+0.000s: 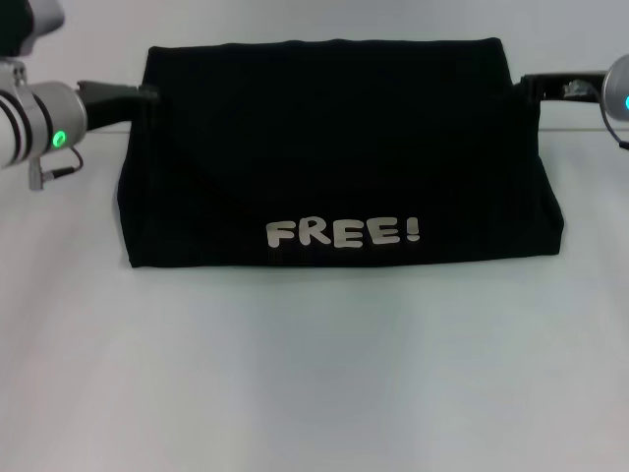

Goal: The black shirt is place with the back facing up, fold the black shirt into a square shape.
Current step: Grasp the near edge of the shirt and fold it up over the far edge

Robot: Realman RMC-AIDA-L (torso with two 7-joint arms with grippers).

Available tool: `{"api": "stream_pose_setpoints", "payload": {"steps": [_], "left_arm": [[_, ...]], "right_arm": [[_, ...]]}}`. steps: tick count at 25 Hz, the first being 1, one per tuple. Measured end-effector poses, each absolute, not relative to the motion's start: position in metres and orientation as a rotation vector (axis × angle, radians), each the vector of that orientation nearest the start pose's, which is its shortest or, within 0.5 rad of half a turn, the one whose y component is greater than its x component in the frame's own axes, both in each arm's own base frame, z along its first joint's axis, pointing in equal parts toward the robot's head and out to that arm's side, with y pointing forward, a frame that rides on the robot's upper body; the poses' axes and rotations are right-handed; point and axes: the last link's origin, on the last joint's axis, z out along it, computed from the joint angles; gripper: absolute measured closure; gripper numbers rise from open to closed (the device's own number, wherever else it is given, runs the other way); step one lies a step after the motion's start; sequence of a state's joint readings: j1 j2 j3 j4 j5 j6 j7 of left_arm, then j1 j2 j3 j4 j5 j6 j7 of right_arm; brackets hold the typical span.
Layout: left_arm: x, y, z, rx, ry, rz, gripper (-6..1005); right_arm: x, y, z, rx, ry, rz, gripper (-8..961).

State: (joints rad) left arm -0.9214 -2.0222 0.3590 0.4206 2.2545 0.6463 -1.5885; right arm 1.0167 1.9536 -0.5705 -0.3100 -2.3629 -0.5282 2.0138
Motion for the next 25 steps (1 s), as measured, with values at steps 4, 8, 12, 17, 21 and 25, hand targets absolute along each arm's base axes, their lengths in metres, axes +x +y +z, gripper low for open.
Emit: {"api": "stream_pose_setpoints", "payload": {"steps": [4,8,12,17,21,25], "left_arm": [[-0.261,0.483,0.025,-1.962,-0.882,-0.298,993],[-0.264,0.48,0.016,-1.946,-0.897,-0.278,994],[-0.264,0.478,0.012,-1.951,-0.903,-0.279,915],[-0.263,0.474,0.004,-1.97,-0.902,-0.266,798],[-0.261,0.473,0.0,-1.988,-0.882,-0.25,721],[-0.259,0.47,0.005,-1.988,-0.878,-0.282,644]], "right_arm": [[0.238,0.504,0.027,-1.934,1.055,0.266,858],[0.241,0.5,0.018,-1.933,1.052,0.264,852],[0.243,0.495,0.011,-1.95,1.051,0.264,846],[0.248,0.49,0.008,-1.966,1.065,0.262,758],[0.251,0.488,0.011,-1.949,1.04,0.261,670],[0.251,0.487,0.019,-1.92,1.02,0.303,570]]}}
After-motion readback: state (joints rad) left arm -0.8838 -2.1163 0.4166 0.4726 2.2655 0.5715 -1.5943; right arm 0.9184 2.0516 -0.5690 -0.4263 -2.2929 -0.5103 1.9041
